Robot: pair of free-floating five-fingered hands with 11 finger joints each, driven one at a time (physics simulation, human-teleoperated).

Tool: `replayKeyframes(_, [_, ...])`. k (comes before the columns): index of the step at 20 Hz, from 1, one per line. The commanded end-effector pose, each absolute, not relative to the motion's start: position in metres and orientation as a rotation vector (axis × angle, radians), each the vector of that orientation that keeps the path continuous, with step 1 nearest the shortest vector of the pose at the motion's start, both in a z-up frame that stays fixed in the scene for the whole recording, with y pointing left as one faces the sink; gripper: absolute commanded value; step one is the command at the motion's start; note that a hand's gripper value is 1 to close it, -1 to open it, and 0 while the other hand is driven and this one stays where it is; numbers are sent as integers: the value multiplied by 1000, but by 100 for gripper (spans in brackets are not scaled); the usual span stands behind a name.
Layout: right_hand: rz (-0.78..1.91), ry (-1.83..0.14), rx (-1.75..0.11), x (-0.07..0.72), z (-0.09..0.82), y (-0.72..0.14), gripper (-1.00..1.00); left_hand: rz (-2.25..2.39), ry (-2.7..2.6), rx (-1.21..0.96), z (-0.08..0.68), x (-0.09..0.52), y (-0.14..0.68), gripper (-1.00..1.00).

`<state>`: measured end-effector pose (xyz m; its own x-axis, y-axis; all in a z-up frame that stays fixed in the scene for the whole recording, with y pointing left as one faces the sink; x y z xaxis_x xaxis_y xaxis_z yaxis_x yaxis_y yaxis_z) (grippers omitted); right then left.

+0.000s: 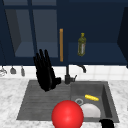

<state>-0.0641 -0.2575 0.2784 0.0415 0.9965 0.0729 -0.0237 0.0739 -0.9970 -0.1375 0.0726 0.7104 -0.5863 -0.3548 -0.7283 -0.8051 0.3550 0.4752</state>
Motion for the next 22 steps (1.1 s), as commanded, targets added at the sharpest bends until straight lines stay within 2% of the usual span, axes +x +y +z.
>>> replayKeyframes(1, [1137,-1195,-1156,-64,278,-257,0,939,2145,-1014,710,-143,72,-100])
replayKeyframes(22, [1137,-1195,-1156,-64,278,-257,0,920,2162,-1043,711,-159,69,-100])
